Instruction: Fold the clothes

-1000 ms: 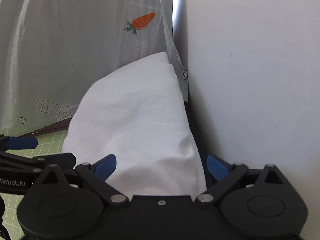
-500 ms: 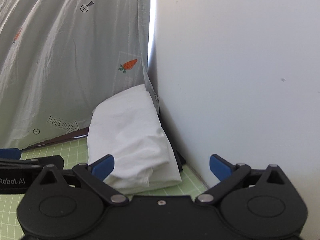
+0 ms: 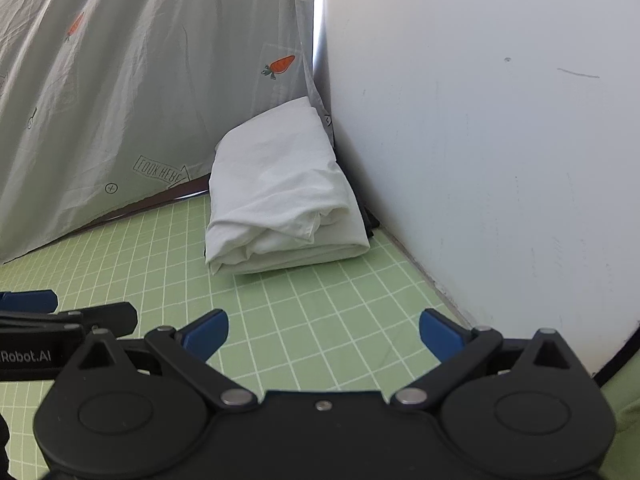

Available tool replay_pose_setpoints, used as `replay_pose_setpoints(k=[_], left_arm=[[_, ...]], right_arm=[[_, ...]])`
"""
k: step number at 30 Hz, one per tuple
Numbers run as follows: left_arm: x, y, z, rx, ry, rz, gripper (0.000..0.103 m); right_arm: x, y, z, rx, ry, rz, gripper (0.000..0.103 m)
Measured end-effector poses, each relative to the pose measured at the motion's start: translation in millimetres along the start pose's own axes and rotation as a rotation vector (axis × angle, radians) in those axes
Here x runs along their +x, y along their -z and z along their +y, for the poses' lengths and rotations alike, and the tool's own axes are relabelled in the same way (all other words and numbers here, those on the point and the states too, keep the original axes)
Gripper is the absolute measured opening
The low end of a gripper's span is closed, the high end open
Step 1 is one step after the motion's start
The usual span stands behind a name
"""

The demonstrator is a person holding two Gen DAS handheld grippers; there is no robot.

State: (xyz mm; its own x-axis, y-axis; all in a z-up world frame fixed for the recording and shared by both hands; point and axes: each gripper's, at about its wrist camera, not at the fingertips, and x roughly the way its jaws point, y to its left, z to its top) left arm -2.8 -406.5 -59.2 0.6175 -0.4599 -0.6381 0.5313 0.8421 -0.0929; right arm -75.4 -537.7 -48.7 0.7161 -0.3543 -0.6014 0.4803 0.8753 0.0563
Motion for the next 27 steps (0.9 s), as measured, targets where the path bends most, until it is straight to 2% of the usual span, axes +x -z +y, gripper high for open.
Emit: replay_pose_setpoints(k=[10, 27], left_arm=[[-16.6, 12.3, 0.8, -0.031, -0.009, -0.011, 0.103], [-24.2, 10.6, -8.8, 0.001, 0.000, -0.034, 0.103]], right_arm=[[-14.0, 11.8, -0.7, -0.030, -0.027, 0.008, 0.103], [-16.5, 10.0, -8.5, -0.025, -0.034, -0.011, 0.103]])
